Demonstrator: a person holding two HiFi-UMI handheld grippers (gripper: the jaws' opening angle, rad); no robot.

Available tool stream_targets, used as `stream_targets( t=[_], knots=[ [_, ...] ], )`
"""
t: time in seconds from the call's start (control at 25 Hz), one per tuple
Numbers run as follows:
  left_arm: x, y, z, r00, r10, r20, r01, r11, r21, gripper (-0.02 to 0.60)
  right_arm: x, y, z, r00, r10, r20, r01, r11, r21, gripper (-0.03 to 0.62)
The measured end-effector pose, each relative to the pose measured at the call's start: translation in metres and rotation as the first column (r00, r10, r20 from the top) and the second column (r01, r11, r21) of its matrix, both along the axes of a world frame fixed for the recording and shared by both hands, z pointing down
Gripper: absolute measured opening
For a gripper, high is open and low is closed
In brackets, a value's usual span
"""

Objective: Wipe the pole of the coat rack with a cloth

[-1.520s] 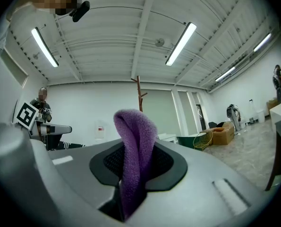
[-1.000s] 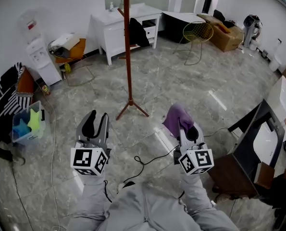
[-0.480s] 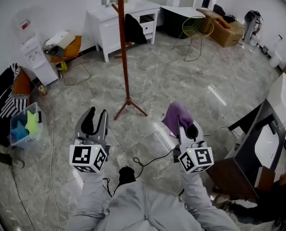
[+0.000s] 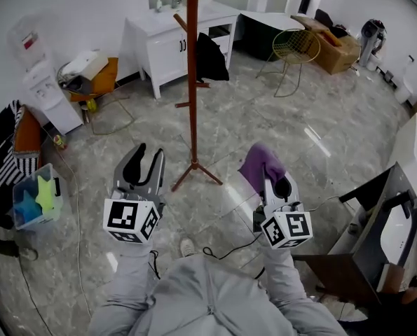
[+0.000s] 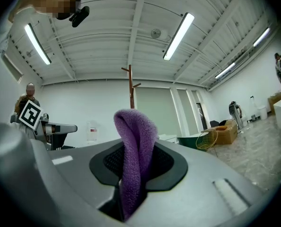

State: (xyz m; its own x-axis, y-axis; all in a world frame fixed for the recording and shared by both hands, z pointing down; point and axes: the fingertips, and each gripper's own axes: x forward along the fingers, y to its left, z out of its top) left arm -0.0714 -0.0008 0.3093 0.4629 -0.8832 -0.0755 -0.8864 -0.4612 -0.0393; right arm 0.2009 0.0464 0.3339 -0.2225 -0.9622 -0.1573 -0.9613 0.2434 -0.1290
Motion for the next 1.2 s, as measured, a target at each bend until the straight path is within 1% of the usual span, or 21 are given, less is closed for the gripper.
stream_targets(
  t=[0.24, 0.48, 0.6, 0.72, 0.84, 0.96, 1.08, 1.2],
  knots=[
    [-0.02, -0.068, -0.002, 0.999, 0.043, 0.008, -0.043, 0.999, 0.0, 0.172, -0.03, -0.065, -0.011, 1.0, 0.021, 0.007, -0.021, 1.0, 0.023, 0.078],
    [-0.022, -0.108, 0.0, 0.998, 0.066, 0.012, -0.066, 0.998, -0.007, 0.172, -0.043, -0.104, -0.036, 0.999, 0.024, -0.023, -0.022, 0.998, 0.059, 0.078],
    [-0.019, -0.122, 0.003, 0.998, 0.068, 0.008, -0.068, 0.998, -0.016, 0.172, -0.051, -0.122, -0.054, 0.999, 0.001, -0.054, 0.004, 0.995, 0.097, 0.078],
    [-0.017, -0.135, 0.008, 0.999, 0.054, 0.006, -0.053, 0.998, -0.026, 0.172, -0.06, -0.141, -0.074, 0.996, -0.047, -0.072, 0.056, 0.988, 0.141, 0.078],
    [-0.021, -0.149, 0.01, 1.0, 0.01, -0.001, -0.01, 1.0, -0.028, 0.172, -0.076, -0.164, -0.099, 0.988, -0.115, -0.104, 0.134, 0.972, 0.195, 0.078],
    [-0.024, -0.162, 0.009, 0.999, -0.035, -0.009, 0.034, 0.999, -0.027, 0.172, -0.093, -0.186, -0.124, 0.969, -0.169, -0.181, 0.212, 0.944, 0.252, 0.078],
    [-0.027, -0.174, 0.003, 0.996, -0.08, -0.023, 0.08, 0.997, -0.012, 0.172, -0.11, -0.206, -0.15, 0.943, -0.185, -0.277, 0.27, 0.912, 0.31, 0.078],
    [-0.032, -0.183, 0.001, 0.993, -0.115, -0.029, 0.115, 0.993, -0.006, 0.172, -0.125, -0.227, -0.174, 0.919, -0.175, -0.354, 0.307, 0.881, 0.36, 0.078]
  ],
)
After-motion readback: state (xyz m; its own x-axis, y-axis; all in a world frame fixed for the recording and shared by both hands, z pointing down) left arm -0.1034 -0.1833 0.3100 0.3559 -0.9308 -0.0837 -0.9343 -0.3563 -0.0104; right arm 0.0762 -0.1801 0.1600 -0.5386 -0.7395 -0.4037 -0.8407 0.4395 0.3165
